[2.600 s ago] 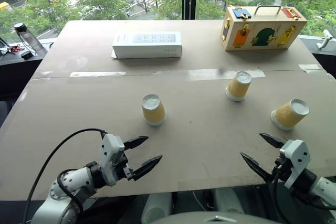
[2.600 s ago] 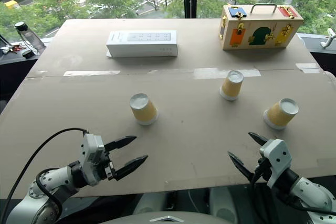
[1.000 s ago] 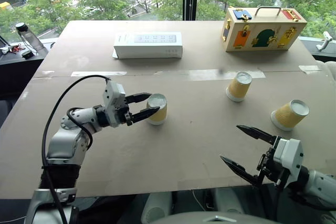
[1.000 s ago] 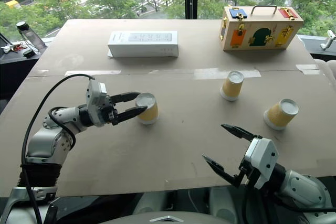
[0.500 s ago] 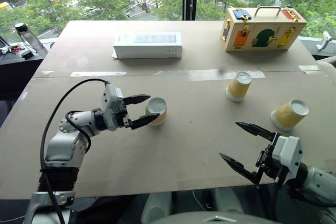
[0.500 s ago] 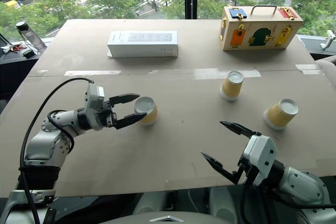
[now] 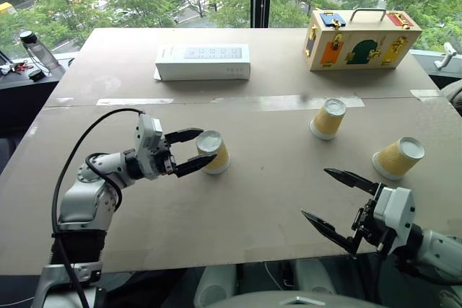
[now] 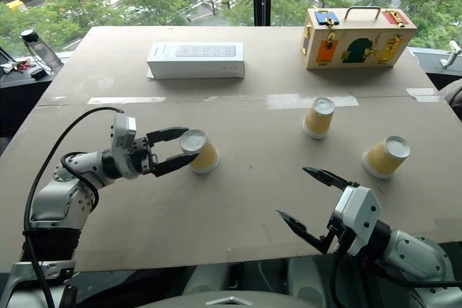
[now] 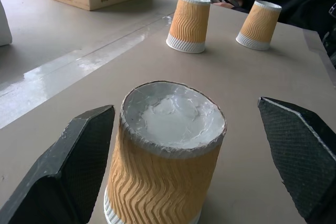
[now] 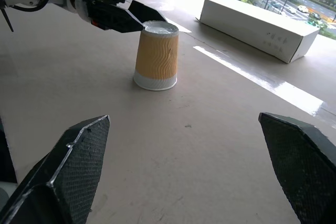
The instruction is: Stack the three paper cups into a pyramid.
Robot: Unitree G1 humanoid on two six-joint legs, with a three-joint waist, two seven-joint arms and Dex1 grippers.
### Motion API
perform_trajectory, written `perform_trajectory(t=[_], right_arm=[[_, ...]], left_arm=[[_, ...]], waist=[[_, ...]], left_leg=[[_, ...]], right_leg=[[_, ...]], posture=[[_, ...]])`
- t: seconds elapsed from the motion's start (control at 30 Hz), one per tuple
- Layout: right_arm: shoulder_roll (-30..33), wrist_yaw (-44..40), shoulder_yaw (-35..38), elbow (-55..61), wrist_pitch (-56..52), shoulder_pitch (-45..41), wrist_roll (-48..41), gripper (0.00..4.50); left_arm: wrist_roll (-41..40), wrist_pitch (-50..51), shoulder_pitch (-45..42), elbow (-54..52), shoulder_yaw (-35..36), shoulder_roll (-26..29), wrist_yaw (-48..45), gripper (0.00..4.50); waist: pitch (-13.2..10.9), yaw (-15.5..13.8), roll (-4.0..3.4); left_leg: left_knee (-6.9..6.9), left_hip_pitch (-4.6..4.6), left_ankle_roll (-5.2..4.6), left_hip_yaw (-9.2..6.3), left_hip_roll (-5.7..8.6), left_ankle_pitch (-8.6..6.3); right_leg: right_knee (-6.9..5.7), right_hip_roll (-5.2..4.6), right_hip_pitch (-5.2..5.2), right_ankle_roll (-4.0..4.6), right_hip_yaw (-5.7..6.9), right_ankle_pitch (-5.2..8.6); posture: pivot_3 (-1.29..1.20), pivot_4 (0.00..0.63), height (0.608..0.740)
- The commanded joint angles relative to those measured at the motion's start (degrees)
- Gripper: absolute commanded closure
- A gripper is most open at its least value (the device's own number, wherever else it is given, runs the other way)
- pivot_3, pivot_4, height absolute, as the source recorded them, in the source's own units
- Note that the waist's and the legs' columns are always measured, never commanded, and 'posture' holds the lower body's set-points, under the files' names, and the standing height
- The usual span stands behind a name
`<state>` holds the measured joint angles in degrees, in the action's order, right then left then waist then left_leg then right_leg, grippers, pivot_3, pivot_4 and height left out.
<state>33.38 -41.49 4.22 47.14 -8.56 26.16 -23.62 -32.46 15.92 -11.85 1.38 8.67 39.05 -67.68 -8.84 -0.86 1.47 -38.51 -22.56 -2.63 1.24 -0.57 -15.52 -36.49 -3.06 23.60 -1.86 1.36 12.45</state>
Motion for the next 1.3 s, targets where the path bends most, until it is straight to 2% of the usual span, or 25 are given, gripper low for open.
perform_trajectory(t=[0.03,0.3,0.37,0.47,0.5,0.63,0.77,0.93,1.3], right_arm=[[0.1,0.2,-0.4,1.5,0.6,-0.2,-0.3,0.0],[0.1,0.4,0.1,1.9,0.9,0.8,-0.1,0.0],[0.0,0.6,0.2,2.2,0.9,1.3,0.0,0.0],[0.0,1.1,0.4,2.8,1.0,2.2,0.1,0.0],[0.0,1.3,0.5,2.9,1.0,2.4,0.1,0.0],[-0.1,2.0,0.9,3.8,1.0,3.7,0.4,0.0],[-0.5,3.2,1.1,4.6,1.0,4.9,0.9,0.0],[-1.2,4.8,2.0,5.5,1.2,7.0,1.8,0.0],[-3.2,6.8,2.9,5.6,1.8,9.6,3.2,0.0]], left_arm=[[2.1,-1.1,-0.4,-0.2,0.2,0.0,2.0,0.05],[5.3,-3.0,-2.1,1.7,-2.2,-2.2,3.3,0.05],[6.0,-3.7,-2.9,3.0,-2.8,-2.5,3.1,0.56],[6.8,-5.5,-3.9,4.6,-3.4,-3.0,2.3,1.77],[7.0,-6.0,-4.2,5.0,-3.5,-3.2,2.1,2.0],[7.0,-7.1,-7.0,6.2,-4.3,-5.3,2.4,2.04],[6.9,-4.0,-11.5,6.0,-7.5,-8.6,2.8,2.04],[10.1,-4.7,-15.7,7.6,-11.2,-11.7,3.9,2.04],[13.9,-5.9,-16.0,9.7,-13.7,-13.7,5.2,2.04]], waist=[[0.0,-0.1,0.0],[0.0,-0.1,0.0],[0.0,0.0,0.01],[0.0,0.0,0.0],[0.0,0.0,0.0],[0.0,-0.1,0.01],[0.0,-0.5,0.03],[0.0,0.0,0.05],[0.0,0.0,0.05]], left_leg=[[0.0,0.0,0.0,-0.01,0.0,0.0],[0.0,-0.01,0.0,0.0,0.0,0.0],[0.0,-0.01,0.0,0.0,0.0,0.0],[0.0,-0.01,0.0,-0.01,0.0,0.0],[0.0,-0.01,0.0,0.0,0.0,0.0],[-0.01,-0.02,0.0,0.01,0.01,0.0],[-0.08,-0.08,-0.01,-0.06,0.05,0.0],[-0.13,-0.1,-0.01,-0.03,0.07,0.0],[-0.15,-0.08,-0.01,-0.04,0.04,0.0]], right_leg=[[0.0,0.0,0.0,0.0,0.01,0.0],[0.0,0.01,0.0,0.01,0.0,0.0],[0.0,0.06,0.0,0.01,0.01,-0.01],[-0.01,0.08,0.0,0.01,0.02,-0.01],[-0.01,0.08,0.0,0.01,0.01,0.0],[0.0,0.08,0.0,0.0,0.01,-0.01],[-0.01,0.11,-0.01,0.0,0.09,-0.01],[-0.02,0.16,-0.01,-0.2,0.02,-0.13],[-0.06,0.24,-0.01,-0.15,-0.03,-0.09]], posture=[[0.0,0.15,0.74],[0.0,0.15,0.74],[0.0,0.15,0.74],[0.0,0.15,0.74],[0.0,0.15,0.74],[0.0,0.15,0.74],[0.0,0.15,0.74],[0.0,0.15,0.74],[0.0,0.15,0.74]])
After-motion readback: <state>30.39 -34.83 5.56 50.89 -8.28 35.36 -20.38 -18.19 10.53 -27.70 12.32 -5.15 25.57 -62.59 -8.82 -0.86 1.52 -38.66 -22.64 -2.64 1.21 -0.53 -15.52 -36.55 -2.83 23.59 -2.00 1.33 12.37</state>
